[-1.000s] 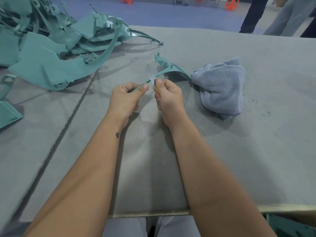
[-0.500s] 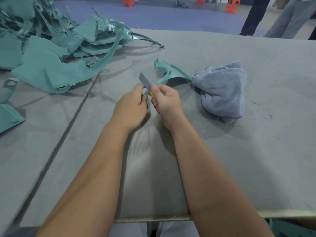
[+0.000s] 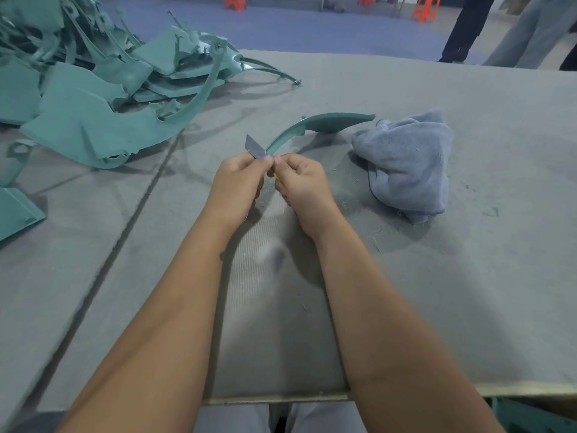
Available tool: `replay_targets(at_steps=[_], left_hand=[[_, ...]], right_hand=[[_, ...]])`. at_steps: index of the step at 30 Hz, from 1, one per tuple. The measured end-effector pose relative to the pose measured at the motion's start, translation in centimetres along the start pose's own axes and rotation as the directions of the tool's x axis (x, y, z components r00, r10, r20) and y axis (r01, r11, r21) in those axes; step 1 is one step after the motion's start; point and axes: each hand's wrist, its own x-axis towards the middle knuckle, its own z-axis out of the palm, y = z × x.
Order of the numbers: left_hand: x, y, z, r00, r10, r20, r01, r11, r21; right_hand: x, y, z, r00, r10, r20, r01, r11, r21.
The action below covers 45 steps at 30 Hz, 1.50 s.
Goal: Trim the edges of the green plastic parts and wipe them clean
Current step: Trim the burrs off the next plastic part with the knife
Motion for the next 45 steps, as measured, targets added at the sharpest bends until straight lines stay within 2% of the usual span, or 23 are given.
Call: replay_targets(at_steps=[5,9,16,22,25,29,32,34,36,40,45], left_hand=[[0.1,-0.4,0.2,0.992,0.098,-0.080,-0.092,0.993,0.080],[-0.1,-0.2,0.3,0.991,0.092,-0.100,-0.088,0.995,0.046],[0.4,-0.6,0.1,0.990,0.046,-0.135,-0.027,0.990,0.139],[0.3,-0.6,0.0,0.990,0.043,-0.136,-0.024,0.990,0.139],[0.1,-0.7,0.0,0.991,0.048,-0.127,-0.030,0.990,0.141],[0.1,-0.7,-0.2,0.992,0.063,-0.106,-0.047,0.988,0.146],[0.0,-0.8,-0.7,0.988,0.101,-0.113,-0.066,0.957,0.284],[0.1,-0.9,-1.0,0.976,0.168,-0.135,-0.084,0.873,0.480],[0.4,-0.8,-1.1,0.963,0.237,-0.130,-0.122,0.810,0.574],[0.6,-0.7,-0.9,0.979,0.198,-0.050,-0.158,0.892,0.424],[0.4,-0.1,-0.8,0.970,0.232,-0.066,-0.185,0.893,0.411]], right_hand=[[0.2,0.2,0.4,0.997,0.006,-0.083,-0.007,1.000,-0.017],[0.4,0.1,0.4,0.993,0.018,-0.119,-0.019,1.000,-0.002],[0.5,0.1,0.3,0.980,0.018,-0.199,-0.013,0.999,0.029],[0.7,0.1,-0.1,0.948,0.109,-0.300,-0.057,0.983,0.177],[0.8,0.0,-0.3,0.920,0.162,-0.356,-0.048,0.950,0.309],[0.7,0.1,-0.4,0.913,0.147,-0.380,-0.025,0.951,0.309],[0.7,0.2,-0.4,0.928,0.124,-0.351,-0.020,0.958,0.287],[0.7,0.2,-0.3,0.941,0.107,-0.322,-0.026,0.969,0.245],[0.6,0.2,-0.2,0.954,0.089,-0.288,-0.026,0.976,0.216],[0.3,0.1,-0.1,0.986,0.039,-0.162,-0.018,0.991,0.132],[-0.3,-0.4,0.2,0.998,0.032,-0.059,-0.026,0.995,0.096]])
